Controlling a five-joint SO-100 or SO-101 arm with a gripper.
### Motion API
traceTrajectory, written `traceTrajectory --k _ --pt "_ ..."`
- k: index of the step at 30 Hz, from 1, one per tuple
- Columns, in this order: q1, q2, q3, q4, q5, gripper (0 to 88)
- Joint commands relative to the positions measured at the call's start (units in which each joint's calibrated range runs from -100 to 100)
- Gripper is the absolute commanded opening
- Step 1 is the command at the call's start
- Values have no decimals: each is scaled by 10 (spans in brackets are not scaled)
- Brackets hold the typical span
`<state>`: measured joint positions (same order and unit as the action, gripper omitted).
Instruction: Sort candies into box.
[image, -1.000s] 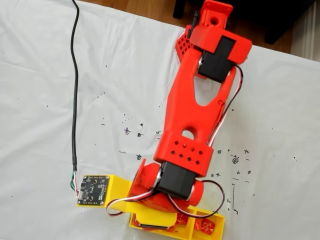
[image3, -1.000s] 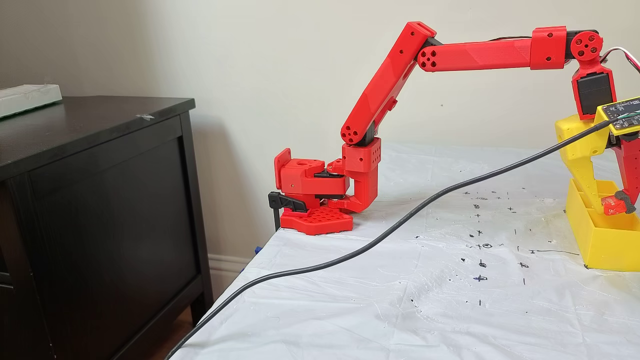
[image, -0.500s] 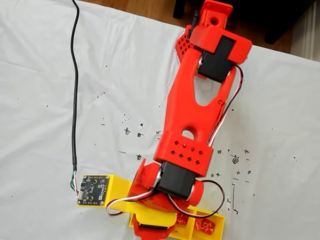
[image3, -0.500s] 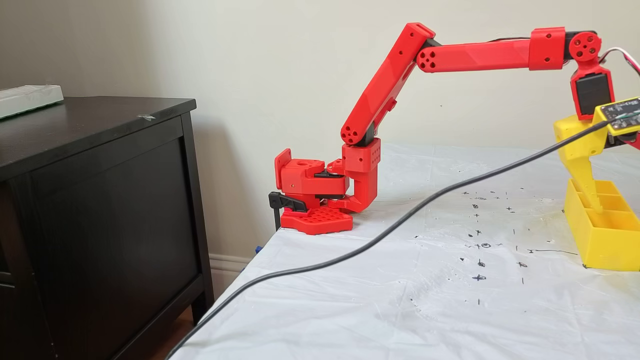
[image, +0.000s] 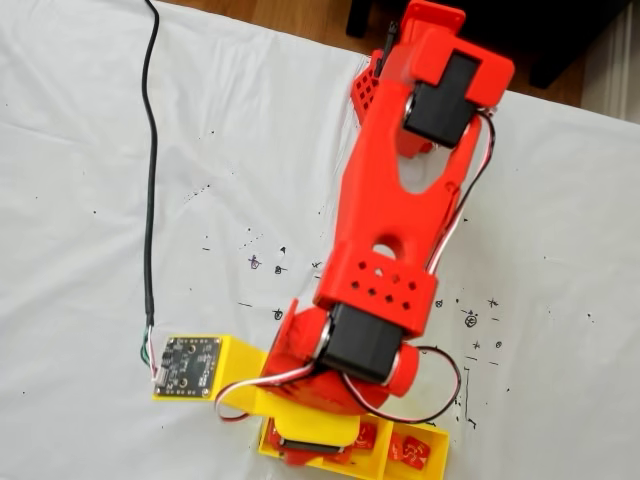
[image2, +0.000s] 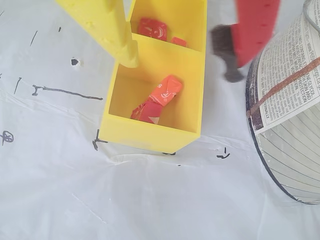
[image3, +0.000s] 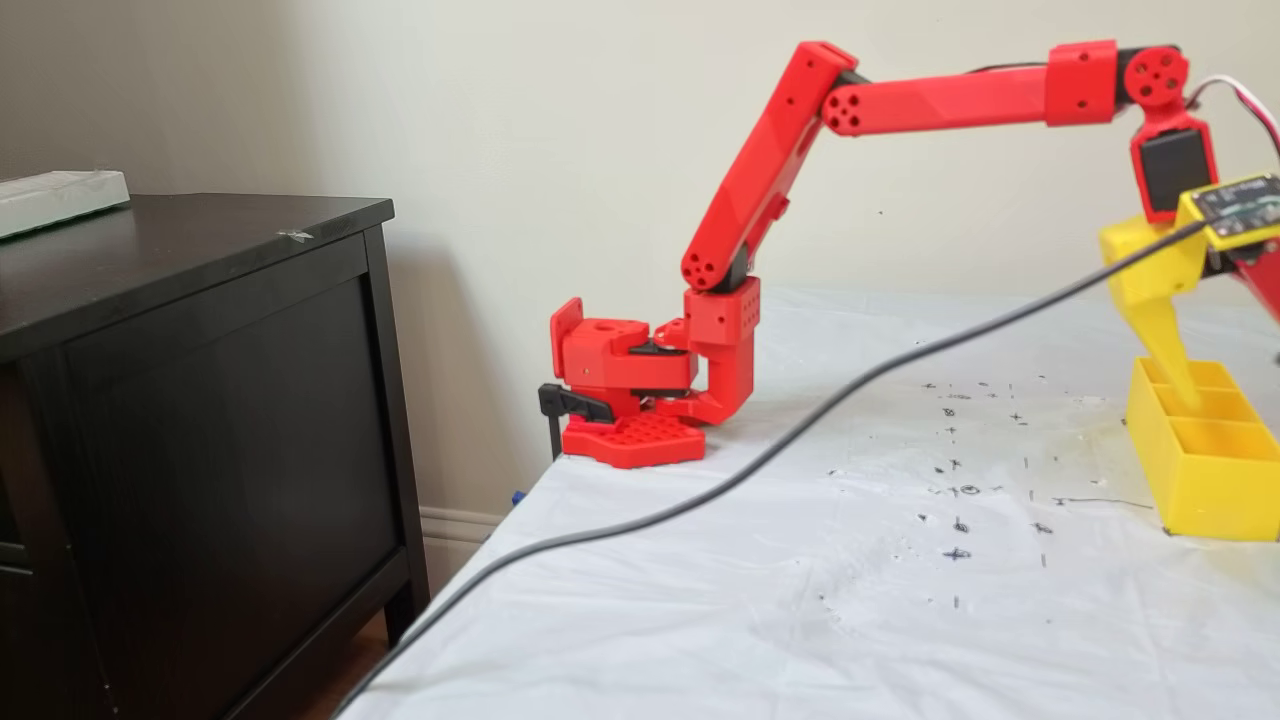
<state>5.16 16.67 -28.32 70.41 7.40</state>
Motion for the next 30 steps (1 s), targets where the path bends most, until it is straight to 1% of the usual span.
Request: traceTrajectory --k 1,5,9,18,23,24,28,30 --pt "3 -120 17 -14 -5 2" --pt "5 -209 114 -23 -7 2" --pt "-5 -321 248 -30 -8 2" --pt "-62 -549 574 -48 -18 2" --pt "-87 -660 742 -90 -18 1" --pt "-95 -712 808 -105 -17 1" --pt "-107 -878 965 -151 -22 1" --pt "-119 -963 1040 -144 -17 1"
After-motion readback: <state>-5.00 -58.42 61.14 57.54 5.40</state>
